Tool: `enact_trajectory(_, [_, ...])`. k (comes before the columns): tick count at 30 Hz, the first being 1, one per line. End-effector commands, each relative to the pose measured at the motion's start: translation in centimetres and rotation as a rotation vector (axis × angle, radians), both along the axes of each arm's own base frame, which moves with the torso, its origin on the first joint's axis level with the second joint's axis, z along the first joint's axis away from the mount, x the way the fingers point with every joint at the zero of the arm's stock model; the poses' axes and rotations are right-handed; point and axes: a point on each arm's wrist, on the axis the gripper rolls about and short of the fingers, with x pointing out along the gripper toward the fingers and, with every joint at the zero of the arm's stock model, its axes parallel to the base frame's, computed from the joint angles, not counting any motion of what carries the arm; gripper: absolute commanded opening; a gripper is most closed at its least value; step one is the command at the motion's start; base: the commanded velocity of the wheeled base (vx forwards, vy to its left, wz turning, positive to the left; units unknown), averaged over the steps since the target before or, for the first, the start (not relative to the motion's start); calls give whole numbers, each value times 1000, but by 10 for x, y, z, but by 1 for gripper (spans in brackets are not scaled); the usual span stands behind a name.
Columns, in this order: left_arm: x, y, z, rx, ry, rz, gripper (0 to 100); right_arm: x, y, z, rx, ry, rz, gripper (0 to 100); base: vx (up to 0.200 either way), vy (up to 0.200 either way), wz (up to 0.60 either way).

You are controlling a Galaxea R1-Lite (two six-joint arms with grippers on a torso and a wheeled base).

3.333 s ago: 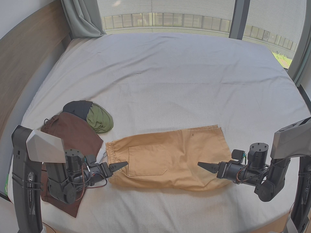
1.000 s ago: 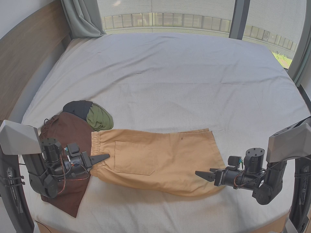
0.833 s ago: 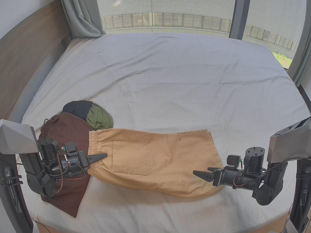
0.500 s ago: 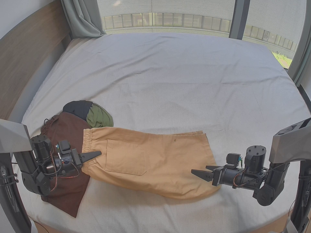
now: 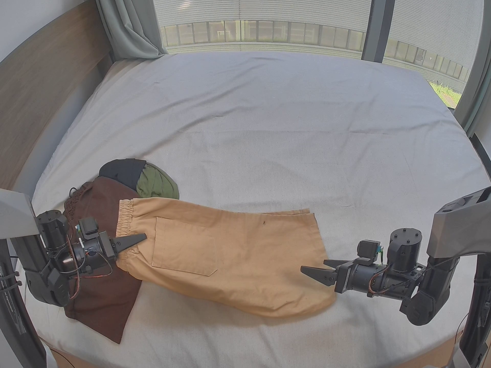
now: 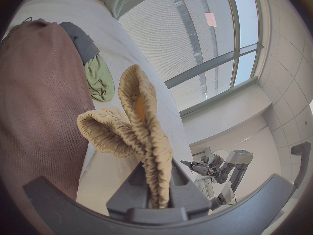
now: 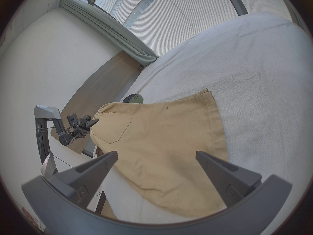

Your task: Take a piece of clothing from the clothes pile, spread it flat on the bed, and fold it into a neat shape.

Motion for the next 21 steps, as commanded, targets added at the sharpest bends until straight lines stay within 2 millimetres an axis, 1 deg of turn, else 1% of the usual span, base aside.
enact_trajectory(1, [-1, -3, 1, 15, -18, -11, 0, 0, 0, 1, 2, -4, 1, 100, 0, 0, 0])
enact_trajectory(7, [-1, -12, 3, 22, -32, -32, 0, 0, 0, 1, 2, -4, 1, 100, 0, 0, 0])
enact_trajectory(10, [-2, -23, 8, 24, -47, -63, 0, 0, 0, 1, 2, -4, 1, 100, 0, 0, 0])
enact_trajectory(15, [-4, -37, 9, 26, -46, -103, 0, 0, 0, 1, 3, -5, 3, 100, 0, 0, 0])
enact_trajectory(18, [-4, -46, 8, 35, -46, -95, 0, 0, 0, 1, 2, -3, 3, 100, 0, 0, 0])
enact_trajectory(19, [-4, -46, 8, 35, -46, -95, 0, 0, 0, 2, 3, -6, 3, 100, 0, 0, 0])
enact_trajectory(21, [-3, -55, 8, 44, -49, -86, 0, 0, 0, 1, 3, -5, 3, 100, 0, 0, 0])
